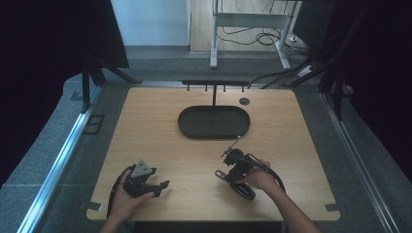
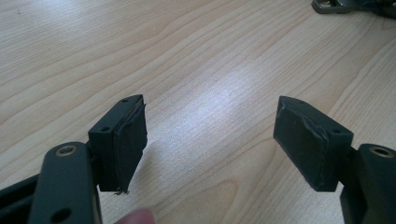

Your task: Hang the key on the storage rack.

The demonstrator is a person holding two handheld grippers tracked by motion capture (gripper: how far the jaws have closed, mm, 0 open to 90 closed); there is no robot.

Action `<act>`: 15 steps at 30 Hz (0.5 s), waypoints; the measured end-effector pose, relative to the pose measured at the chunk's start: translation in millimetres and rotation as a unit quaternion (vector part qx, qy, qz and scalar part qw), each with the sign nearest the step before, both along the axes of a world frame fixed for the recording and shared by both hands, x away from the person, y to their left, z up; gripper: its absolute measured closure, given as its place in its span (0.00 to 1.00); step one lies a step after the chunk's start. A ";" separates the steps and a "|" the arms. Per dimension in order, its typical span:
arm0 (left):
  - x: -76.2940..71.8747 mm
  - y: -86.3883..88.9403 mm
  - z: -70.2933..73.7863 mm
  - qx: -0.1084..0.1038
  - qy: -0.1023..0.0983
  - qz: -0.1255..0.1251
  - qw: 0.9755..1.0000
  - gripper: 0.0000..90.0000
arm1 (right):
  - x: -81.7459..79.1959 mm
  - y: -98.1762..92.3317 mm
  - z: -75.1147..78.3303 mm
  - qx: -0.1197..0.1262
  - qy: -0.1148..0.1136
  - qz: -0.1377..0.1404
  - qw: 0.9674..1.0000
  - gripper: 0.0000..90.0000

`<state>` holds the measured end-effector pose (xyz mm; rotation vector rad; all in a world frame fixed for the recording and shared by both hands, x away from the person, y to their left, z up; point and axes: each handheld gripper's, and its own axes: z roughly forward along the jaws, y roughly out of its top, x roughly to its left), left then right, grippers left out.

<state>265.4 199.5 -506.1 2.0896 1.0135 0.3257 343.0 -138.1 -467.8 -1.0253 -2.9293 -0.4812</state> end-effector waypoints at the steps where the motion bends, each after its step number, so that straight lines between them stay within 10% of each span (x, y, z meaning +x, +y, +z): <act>1: 0.0 -0.2 -0.1 0.000 0.000 0.000 1.000 0.29 | -0.1 0.3 -0.5 -0.002 0.001 0.000 1.000 0.72; 15: -0.2 -1.4 -0.2 0.001 0.000 -0.002 1.000 0.29 | 0.5 7.3 -6.5 -0.028 0.018 0.008 0.999 0.74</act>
